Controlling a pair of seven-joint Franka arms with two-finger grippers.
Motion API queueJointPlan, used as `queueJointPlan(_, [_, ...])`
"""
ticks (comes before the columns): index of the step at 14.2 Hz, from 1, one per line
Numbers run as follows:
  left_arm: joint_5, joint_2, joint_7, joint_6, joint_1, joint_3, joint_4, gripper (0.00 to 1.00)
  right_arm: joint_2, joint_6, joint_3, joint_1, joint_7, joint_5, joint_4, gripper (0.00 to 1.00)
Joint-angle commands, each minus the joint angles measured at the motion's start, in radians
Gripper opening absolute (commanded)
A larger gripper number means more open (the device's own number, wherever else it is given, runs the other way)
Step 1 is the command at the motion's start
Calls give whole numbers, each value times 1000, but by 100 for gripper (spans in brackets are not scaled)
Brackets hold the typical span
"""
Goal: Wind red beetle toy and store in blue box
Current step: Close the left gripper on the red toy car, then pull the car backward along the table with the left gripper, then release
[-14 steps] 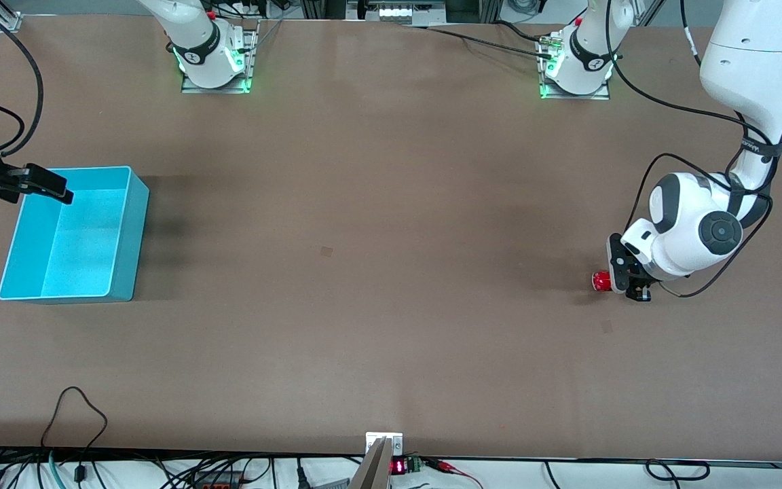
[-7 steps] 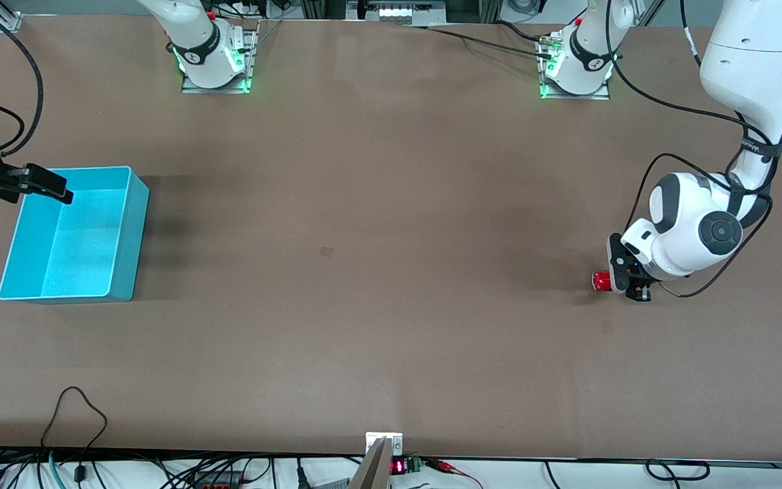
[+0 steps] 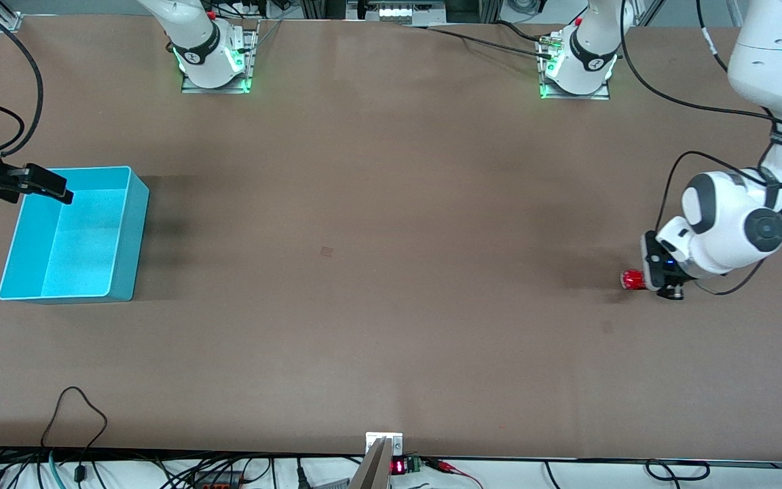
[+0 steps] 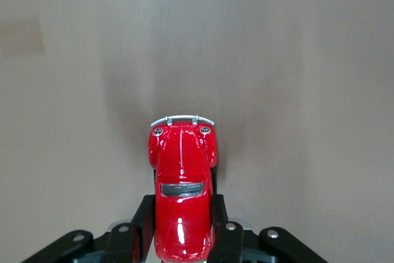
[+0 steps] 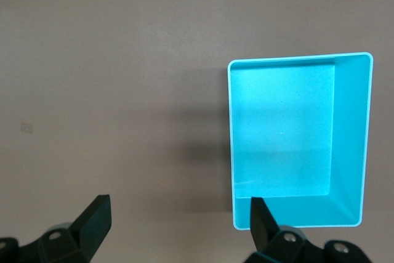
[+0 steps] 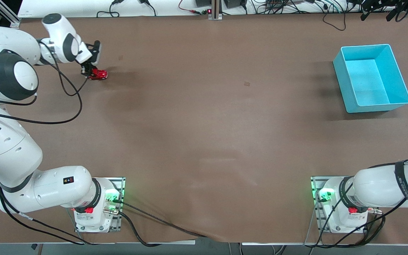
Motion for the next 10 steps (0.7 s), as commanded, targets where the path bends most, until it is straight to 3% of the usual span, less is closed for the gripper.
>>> queueJointPlan(1, [16,56,61,-2,61,-6,47,10,-11,6,6,-7,9,10,-12,100])
queueJointPlan(7, [16,59,132,20,122,-6,56,10,-11,6,6,-7,9,10,-12,100])
queueJointPlan(10, [16,58,136,21,118,-6,56,17,-11,8,6,-6,9,10,-10,100])
